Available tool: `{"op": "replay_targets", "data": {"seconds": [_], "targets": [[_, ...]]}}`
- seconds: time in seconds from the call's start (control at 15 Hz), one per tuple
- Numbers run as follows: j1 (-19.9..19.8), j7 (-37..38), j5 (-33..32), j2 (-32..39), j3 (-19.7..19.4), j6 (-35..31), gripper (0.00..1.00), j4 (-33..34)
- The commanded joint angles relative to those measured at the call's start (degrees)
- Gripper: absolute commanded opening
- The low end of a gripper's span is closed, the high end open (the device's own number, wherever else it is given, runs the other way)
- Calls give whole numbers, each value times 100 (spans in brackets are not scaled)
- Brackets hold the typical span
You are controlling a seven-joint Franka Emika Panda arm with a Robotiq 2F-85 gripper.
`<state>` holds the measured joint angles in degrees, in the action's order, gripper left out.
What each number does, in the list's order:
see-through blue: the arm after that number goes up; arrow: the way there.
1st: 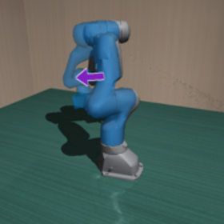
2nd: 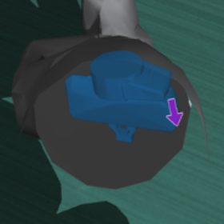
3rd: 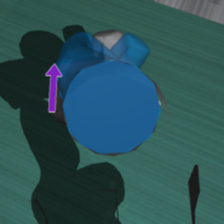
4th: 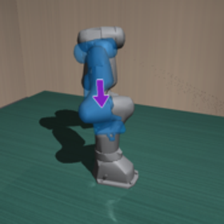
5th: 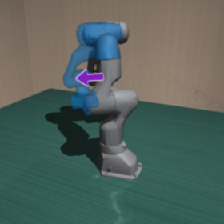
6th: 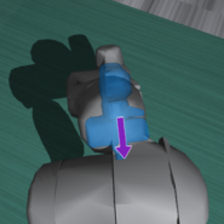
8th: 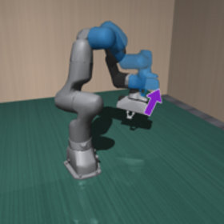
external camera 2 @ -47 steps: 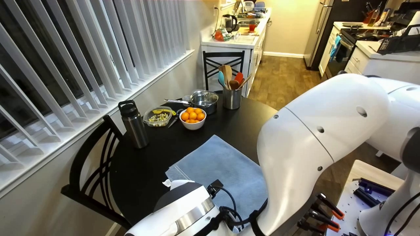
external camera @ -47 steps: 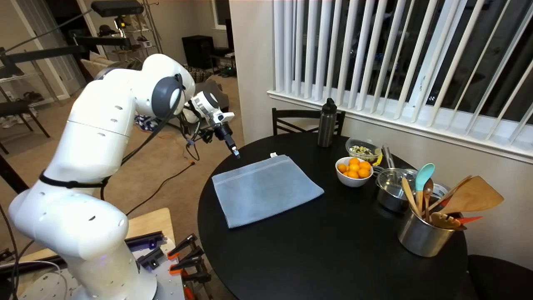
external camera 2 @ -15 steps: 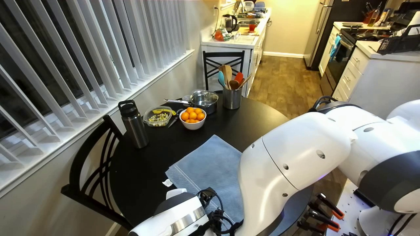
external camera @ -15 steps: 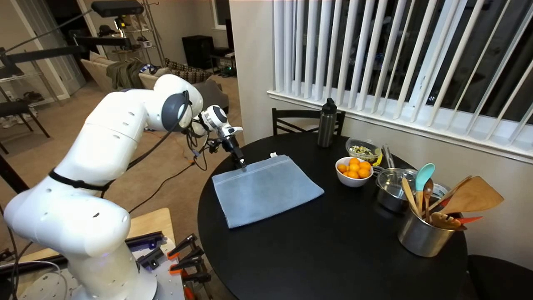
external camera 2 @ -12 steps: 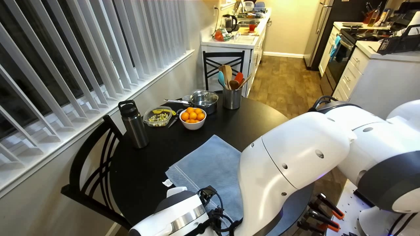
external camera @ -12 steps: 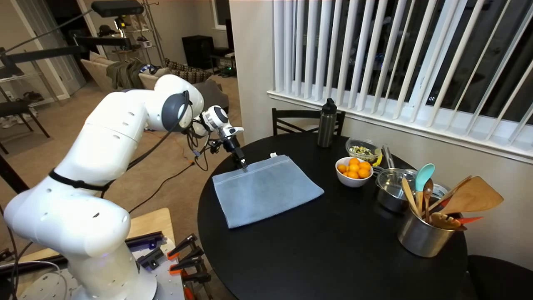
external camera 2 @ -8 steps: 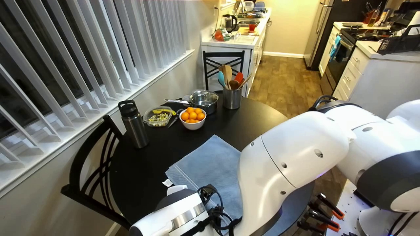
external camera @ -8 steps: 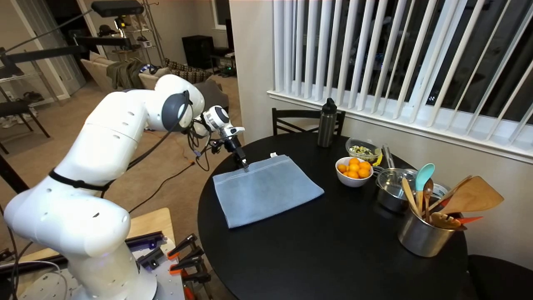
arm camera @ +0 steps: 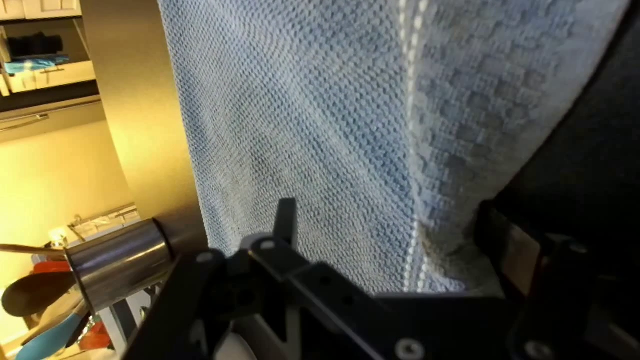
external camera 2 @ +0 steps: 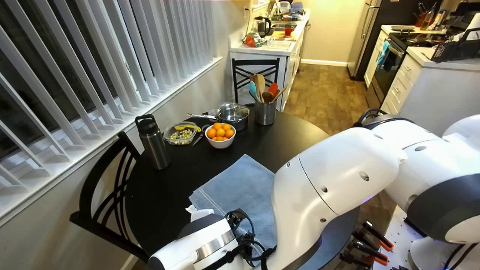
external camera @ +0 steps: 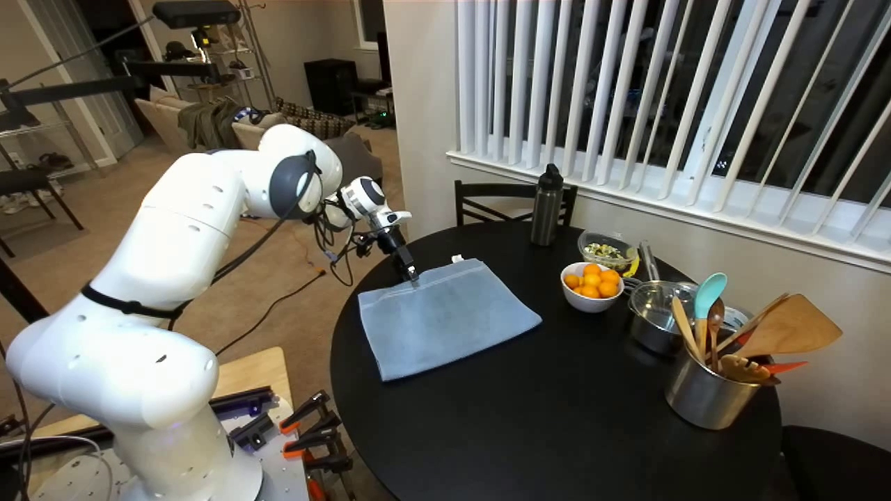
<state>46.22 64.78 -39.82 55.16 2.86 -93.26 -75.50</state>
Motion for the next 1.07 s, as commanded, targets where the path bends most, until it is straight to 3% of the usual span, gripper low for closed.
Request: {"op": "replay_targets", "data": {"seconds": [0.0,0.6,1.0], "targets": [[72,-18,-99,-101,-75,-53,60,-94],[101,9,-218,-152,-11,-135,3,-103],[129,88,-238,-330,-7,-169,3,-235]]}}
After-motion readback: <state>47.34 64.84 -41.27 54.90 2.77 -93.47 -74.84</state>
